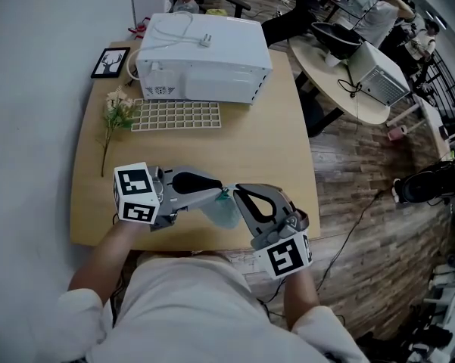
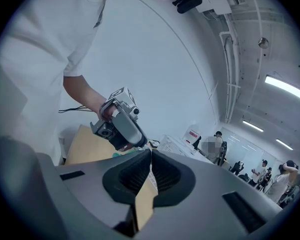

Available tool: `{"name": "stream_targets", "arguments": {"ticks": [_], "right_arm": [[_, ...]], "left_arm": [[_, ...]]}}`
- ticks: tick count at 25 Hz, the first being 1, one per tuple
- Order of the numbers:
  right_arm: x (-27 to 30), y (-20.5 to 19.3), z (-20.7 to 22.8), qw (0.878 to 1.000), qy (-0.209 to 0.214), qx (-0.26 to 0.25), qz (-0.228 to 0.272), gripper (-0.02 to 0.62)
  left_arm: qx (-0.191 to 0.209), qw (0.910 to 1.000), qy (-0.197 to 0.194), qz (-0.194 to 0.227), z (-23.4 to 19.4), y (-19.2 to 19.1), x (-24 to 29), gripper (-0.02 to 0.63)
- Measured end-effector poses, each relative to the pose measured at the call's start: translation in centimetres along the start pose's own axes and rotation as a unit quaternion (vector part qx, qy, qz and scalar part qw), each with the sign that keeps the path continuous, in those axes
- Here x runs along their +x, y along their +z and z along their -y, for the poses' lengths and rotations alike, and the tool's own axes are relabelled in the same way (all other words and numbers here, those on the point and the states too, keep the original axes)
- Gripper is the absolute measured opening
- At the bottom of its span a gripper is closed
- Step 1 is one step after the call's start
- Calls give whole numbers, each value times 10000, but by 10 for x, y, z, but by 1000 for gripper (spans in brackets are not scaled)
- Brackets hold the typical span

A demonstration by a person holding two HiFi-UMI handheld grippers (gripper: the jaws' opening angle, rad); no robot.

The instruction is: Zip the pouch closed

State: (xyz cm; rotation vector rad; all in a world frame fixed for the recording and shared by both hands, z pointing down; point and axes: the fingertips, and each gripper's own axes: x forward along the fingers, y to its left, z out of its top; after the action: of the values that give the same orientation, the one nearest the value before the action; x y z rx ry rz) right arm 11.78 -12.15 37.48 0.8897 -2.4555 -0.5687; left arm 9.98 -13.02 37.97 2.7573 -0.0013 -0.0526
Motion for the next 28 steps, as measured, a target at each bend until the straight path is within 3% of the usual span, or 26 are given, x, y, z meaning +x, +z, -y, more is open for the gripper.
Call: {"name": "stream_targets", "arguments": {"ticks": [3, 9, 12, 14, 16, 23, 28], "right_arm": [[1, -1, 1, 9996, -42, 248, 81, 11], [4, 1, 5, 9968, -229, 736, 219, 8], [-6, -5, 26, 9857, -672, 1507, 344, 6], [-17, -4, 45, 9794, -831, 1745, 591, 6], [-22, 1, 50, 9829, -809, 1527, 640, 6], [-10, 14, 33, 9914, -523, 1087, 505, 6], [-5, 20, 22, 9930, -407, 1005, 463, 6]], "left_arm": [[17, 10000, 75, 37, -2, 0, -2, 18], [444, 9987, 251, -41, -2, -1, -7, 11], [630, 9967, 410, -303, -5, -11, -16, 9], [471, 9975, 482, -193, -8, -13, -27, 9], [378, 9980, 506, 0, -9, -9, -35, 9], [698, 9965, 434, 118, 0, 9, -14, 16], [698, 9971, 280, 80, 1, 12, -4, 81]]}}
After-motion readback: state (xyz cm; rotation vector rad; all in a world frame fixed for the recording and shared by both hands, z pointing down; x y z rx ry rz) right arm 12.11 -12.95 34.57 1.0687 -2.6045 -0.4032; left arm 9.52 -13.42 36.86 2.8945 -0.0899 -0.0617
